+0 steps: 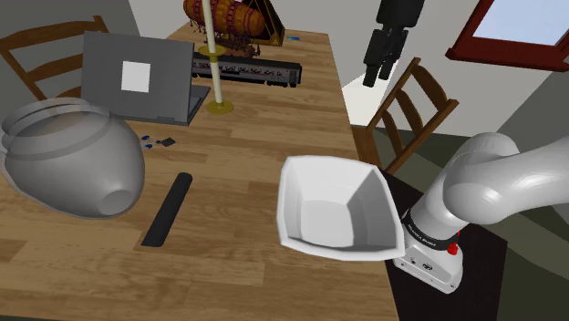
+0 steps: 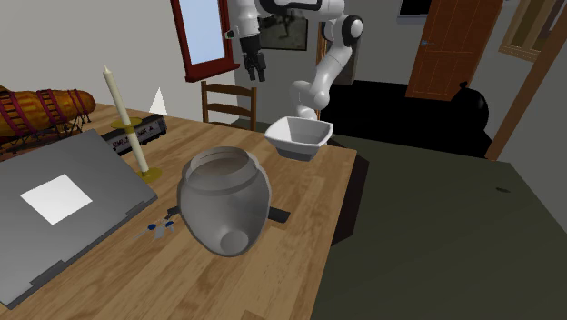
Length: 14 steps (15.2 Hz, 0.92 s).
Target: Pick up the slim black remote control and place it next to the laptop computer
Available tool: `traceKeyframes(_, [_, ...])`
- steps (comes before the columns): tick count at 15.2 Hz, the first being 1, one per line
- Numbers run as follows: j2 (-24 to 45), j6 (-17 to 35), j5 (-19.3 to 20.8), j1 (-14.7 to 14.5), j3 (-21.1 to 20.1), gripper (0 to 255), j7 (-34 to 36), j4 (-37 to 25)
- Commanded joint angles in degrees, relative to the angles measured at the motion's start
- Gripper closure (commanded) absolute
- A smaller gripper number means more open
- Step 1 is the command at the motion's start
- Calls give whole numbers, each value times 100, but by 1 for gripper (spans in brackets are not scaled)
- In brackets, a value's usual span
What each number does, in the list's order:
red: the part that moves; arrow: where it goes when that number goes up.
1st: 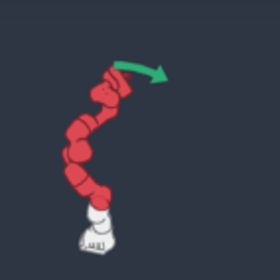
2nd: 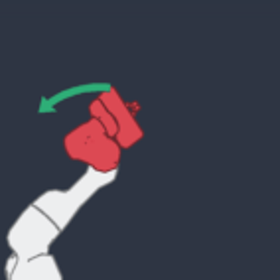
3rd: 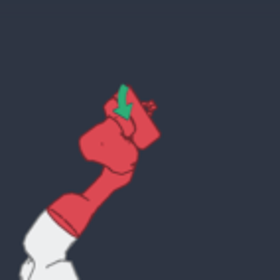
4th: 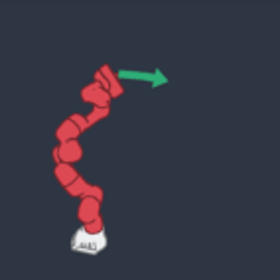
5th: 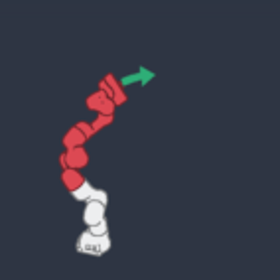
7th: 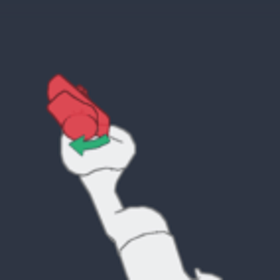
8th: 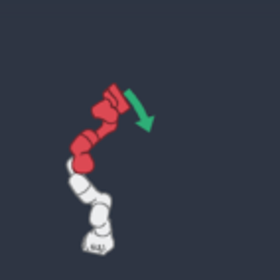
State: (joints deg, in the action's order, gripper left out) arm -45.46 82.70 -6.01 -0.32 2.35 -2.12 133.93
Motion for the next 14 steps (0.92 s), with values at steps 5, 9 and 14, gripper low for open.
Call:
traceKeyframes(5, [-221, 395, -413, -15, -691, 0, 959, 367])
traceKeyframes(9, [-232, 843, -815, -38, -1420, 0, 1909, 567])
traceKeyframes(14, [63, 1465, -1218, 0, -2378, 0, 3093, 569])
